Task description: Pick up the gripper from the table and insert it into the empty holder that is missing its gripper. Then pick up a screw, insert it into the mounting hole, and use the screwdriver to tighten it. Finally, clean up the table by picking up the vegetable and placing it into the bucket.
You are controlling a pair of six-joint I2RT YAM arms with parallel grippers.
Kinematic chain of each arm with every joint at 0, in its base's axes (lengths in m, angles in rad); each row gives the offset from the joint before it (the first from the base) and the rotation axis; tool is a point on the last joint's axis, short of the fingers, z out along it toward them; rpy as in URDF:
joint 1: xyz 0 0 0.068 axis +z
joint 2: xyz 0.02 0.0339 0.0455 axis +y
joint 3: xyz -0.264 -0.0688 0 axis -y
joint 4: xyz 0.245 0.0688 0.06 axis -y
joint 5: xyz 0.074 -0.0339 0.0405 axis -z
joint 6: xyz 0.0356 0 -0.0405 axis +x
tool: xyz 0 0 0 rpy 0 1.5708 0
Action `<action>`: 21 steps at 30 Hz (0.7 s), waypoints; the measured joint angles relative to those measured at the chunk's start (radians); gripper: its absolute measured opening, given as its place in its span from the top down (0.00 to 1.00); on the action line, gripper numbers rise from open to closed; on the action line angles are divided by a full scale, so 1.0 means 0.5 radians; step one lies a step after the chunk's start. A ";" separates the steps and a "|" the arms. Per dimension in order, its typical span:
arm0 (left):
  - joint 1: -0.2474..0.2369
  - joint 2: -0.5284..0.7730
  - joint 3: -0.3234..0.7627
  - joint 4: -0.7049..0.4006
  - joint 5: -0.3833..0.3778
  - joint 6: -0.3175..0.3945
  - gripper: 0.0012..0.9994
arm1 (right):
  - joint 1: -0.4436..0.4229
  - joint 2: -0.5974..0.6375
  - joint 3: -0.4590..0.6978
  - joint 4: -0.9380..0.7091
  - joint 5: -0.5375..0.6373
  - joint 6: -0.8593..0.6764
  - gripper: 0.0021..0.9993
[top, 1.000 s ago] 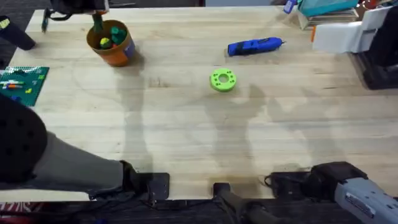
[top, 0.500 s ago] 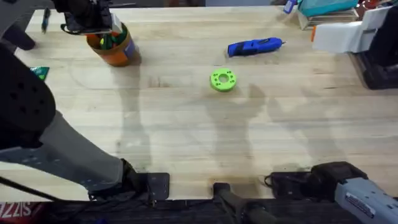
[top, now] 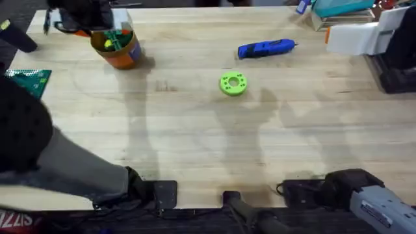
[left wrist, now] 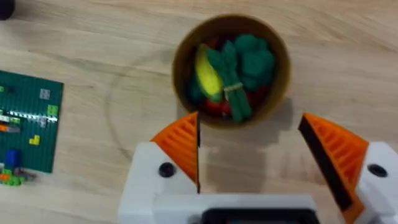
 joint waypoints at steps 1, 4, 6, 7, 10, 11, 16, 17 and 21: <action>0.000 -0.053 0.000 -0.023 0.007 0.001 0.10 | 0.000 0.000 -0.001 0.000 0.001 0.000 0.01; 0.000 -0.239 0.000 -0.154 0.078 0.000 0.10 | 0.000 0.000 -0.001 0.000 0.001 0.000 0.01; -0.001 -0.368 0.000 -0.257 0.149 0.000 0.09 | 0.000 0.000 0.000 0.000 0.001 0.000 0.01; -0.005 -0.431 0.000 -0.308 0.179 0.000 0.09 | 0.000 0.000 0.000 0.000 0.001 0.000 0.01; -0.032 -0.578 0.000 -0.431 0.232 0.000 0.09 | 0.000 0.000 0.000 0.000 0.001 0.000 0.01; -0.047 -0.627 0.000 -0.474 0.242 0.000 0.09 | 0.000 0.000 0.000 0.000 0.001 0.000 0.01; -0.133 -0.865 0.000 -0.645 0.278 0.001 0.09 | 0.000 0.000 0.000 0.000 0.000 0.000 0.01; -0.154 -0.924 0.000 -0.680 0.278 0.000 0.09 | 0.000 0.000 -0.001 0.000 0.001 0.000 0.01; -0.212 -1.133 0.000 -0.819 0.286 0.000 0.09 | 0.000 0.000 -0.001 0.000 0.001 0.000 0.01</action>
